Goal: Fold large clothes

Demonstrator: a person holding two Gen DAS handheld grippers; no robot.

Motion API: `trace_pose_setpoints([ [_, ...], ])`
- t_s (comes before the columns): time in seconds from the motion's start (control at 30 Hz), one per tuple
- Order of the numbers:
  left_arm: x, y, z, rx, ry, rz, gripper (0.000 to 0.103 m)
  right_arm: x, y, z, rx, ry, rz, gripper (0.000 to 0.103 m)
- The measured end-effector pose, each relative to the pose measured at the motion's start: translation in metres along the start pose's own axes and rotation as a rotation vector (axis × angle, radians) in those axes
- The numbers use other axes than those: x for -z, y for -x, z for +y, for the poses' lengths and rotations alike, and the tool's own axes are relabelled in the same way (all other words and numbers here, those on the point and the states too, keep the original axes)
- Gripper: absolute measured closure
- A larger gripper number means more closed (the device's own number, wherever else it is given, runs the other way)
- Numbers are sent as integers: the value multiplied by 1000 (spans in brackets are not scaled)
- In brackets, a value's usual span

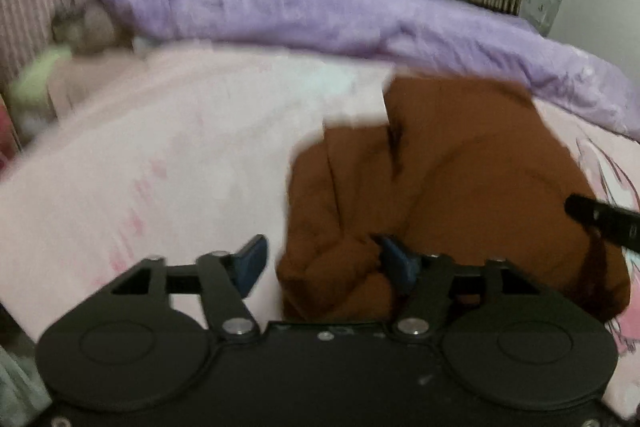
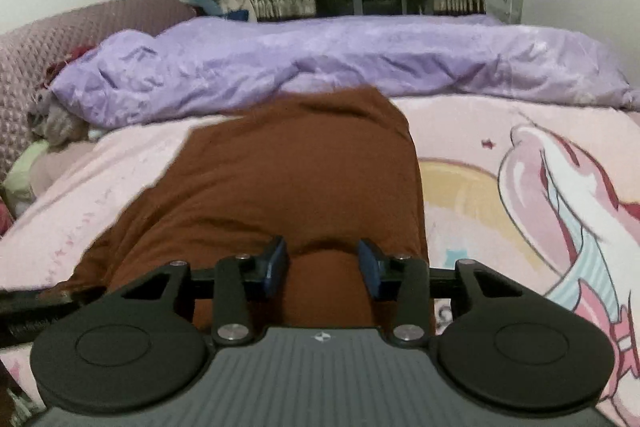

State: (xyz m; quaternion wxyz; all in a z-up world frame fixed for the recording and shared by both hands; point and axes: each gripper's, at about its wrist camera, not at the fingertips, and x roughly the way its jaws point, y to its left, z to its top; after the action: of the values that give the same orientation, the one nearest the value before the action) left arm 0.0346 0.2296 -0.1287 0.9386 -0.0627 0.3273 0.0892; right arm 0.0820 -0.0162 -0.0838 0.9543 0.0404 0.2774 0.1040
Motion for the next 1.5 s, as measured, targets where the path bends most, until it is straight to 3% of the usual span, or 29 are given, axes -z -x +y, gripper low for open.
trace_pose_setpoints([
  [0.1,-33,13,-5,-32,-30,-127,18,-17,3,2,-29,-2,-18,53],
  [0.23,-70,9,-21,55,-57,-210,13,-37,1,9,-12,23,-78,53],
  [0.37,-68,-16,-37,158,-69,-161,12,-45,-17,8,-9,13,-72,53],
  [0.43,-51,-36,-47,151,-84,-101,16,-38,-31,3,6,-5,-36,54],
  [0.47,-40,-50,-51,141,-96,-57,24,-30,-39,-4,-2,-41,-22,54],
  [0.5,-26,-66,-53,138,-109,-24,23,-21,-46,-14,-28,-87,-20,55],
  [0.53,-13,-79,-57,135,-111,-12,23,-8,-56,-24,-50,-131,-23,63],
  [0.6,8,-88,-50,161,-62,-47,21,18,-68,-33,-51,-147,-48,69],
  [0.7,4,-83,-53,151,-88,-46,21,26,-59,-16,15,-39,-86,68],
  [0.83,-33,-73,-58,128,-165,-34,22,-7,-48,-17,2,-82,-25,67],
  [0.87,-43,-65,-59,121,-172,-67,16,-19,-42,-16,-1,-74,-36,67],
  [0.9,-53,-57,-58,114,-171,-110,7,-29,-37,-13,-2,-59,-65,65],
  [0.97,-71,-53,-59,101,-154,-195,0,-48,-27,-10,3,-29,-163,58],
  [1.03,-85,-61,-60,93,-146,-214,0,-63,-30,-8,22,-15,-214,56],
  [1.13,-93,-94,-62,98,-153,-167,0,-76,-59,-12,-7,-28,-161,56],
  [1.23,-79,-135,-63,88,-179,-82,0,-70,-92,-17,-26,-19,-92,57],
  [1.37,-61,-174,-55,144,-113,5,0,-45,-146,-22,25,-57,105,56],
  [1.5,-74,-168,-58,144,-135,6,0,-49,-137,-20,14,-63,104,55],
])
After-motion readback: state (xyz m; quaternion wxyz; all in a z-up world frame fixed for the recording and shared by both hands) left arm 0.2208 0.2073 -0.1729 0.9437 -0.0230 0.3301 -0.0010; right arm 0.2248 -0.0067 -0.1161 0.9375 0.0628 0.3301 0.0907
